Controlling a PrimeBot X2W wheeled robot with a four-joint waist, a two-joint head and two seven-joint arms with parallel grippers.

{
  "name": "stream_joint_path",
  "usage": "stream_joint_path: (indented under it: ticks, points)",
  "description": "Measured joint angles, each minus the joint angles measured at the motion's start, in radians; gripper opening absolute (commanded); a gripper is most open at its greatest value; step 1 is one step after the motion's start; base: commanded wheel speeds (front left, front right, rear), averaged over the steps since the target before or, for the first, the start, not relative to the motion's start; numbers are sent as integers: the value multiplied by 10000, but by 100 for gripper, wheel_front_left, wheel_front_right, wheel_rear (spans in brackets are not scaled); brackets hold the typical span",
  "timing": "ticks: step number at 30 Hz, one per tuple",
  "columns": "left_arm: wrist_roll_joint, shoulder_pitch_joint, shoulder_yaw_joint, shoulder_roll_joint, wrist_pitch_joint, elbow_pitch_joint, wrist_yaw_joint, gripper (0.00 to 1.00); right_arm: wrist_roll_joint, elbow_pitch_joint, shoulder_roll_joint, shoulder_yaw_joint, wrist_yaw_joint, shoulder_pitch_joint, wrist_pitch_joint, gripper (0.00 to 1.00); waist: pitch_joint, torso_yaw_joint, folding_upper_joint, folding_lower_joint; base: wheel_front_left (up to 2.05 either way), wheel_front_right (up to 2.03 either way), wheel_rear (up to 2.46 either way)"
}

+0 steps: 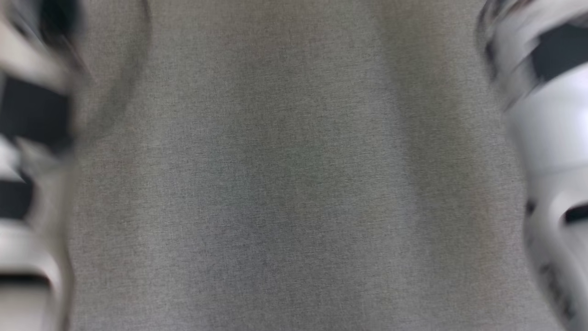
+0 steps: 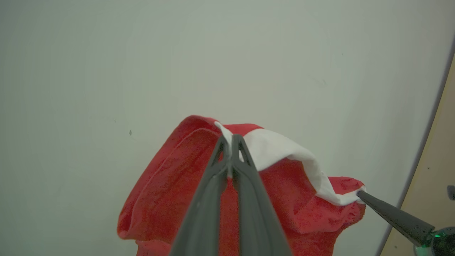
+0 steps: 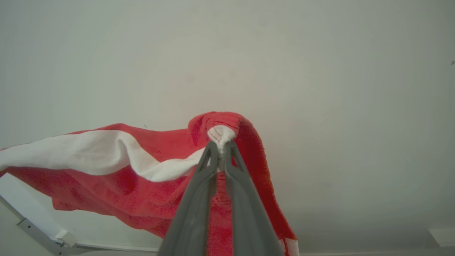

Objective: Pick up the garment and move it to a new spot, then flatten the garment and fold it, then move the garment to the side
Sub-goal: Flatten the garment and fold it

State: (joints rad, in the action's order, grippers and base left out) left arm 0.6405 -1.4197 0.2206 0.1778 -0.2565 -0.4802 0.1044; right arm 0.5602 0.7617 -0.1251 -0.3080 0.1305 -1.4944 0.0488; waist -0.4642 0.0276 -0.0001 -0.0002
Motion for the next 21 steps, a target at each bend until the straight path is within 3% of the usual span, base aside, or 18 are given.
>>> stream_joint_path:
  ticks: [4, 7, 13, 14, 16, 21]
  points:
    - [71, 2573, 265, 29, -10, 476, 50, 0, 763, -897, -360, -1835, 0, 1638, -408, 0, 24, -59, 3, 5, 0, 0, 0]
    - [192, 4416, 155, -35, -42, 1143, 2, 0, 1335, -1789, -1143, -2840, 0, 2707, -385, 0, 138, -83, 2, 2, 0, 0, 0]
    - [497, 7656, -40, -174, -46, 2445, -150, 0, 2393, -3363, -2698, -3988, 0, 5099, -472, 0, 771, -173, 2, 2, 0, 0, 0]
    - [497, 7656, -40, -174, -46, 2445, -150, 0, 2393, -3363, -2698, -3988, 0, 5099, -472, 0, 771, -173, 2, 2, 0, 0, 0]
    - [552, 8980, 10, -219, -19, 2911, -435, 0, 2451, -3965, -3616, -4508, 0, 6111, -642, 0, 1229, -226, 0, 0, 0, 0, 0]
    - [662, 10467, 198, -265, 128, 3432, -690, 0, 2610, -4305, -4184, -4773, 0, 7307, -612, 0, 1884, -264, 1, -1, 0, 0, 0]
